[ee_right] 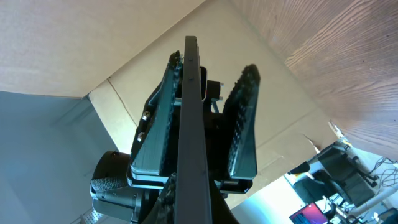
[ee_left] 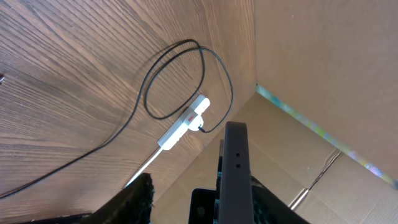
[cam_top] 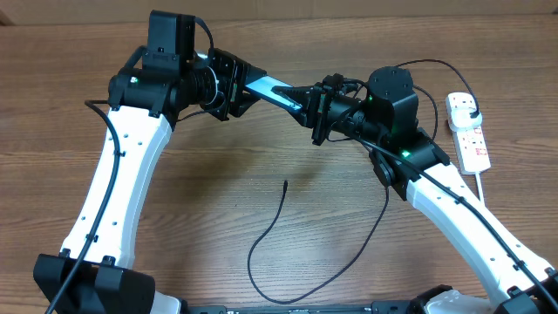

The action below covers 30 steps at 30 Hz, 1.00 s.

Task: Plug charger to phone and switch on socket
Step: 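Close the left gripper on the phone's other end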

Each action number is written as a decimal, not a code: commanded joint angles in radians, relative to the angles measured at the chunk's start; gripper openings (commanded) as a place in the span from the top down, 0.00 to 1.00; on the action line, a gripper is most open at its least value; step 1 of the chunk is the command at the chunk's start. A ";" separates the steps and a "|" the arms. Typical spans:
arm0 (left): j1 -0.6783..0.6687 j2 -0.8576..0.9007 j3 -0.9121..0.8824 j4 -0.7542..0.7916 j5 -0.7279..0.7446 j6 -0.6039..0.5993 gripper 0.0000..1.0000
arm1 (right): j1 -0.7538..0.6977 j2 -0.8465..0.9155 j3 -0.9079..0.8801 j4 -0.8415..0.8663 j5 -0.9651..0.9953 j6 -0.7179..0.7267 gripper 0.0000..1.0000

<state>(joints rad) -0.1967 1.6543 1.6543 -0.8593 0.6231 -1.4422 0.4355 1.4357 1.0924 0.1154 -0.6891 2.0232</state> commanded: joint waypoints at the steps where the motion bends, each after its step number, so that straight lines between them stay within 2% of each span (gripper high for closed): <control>1: -0.007 0.000 0.004 0.004 -0.006 0.002 0.57 | 0.003 -0.003 0.024 0.010 -0.021 0.116 0.96; 7: -0.016 0.000 0.004 0.004 -0.014 0.002 0.70 | 0.003 -0.003 0.024 0.010 -0.020 0.116 0.96; 23: -0.027 0.000 0.004 0.004 -0.029 0.002 0.76 | 0.003 -0.003 0.024 0.010 -0.020 0.116 0.96; 30: -0.027 0.000 0.004 0.003 -0.029 0.002 0.83 | 0.003 -0.003 0.024 0.010 -0.020 0.116 0.96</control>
<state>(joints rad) -0.2100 1.6543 1.6543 -0.8448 0.6006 -1.4418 0.4355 1.4357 1.0920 0.0948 -0.7029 2.0235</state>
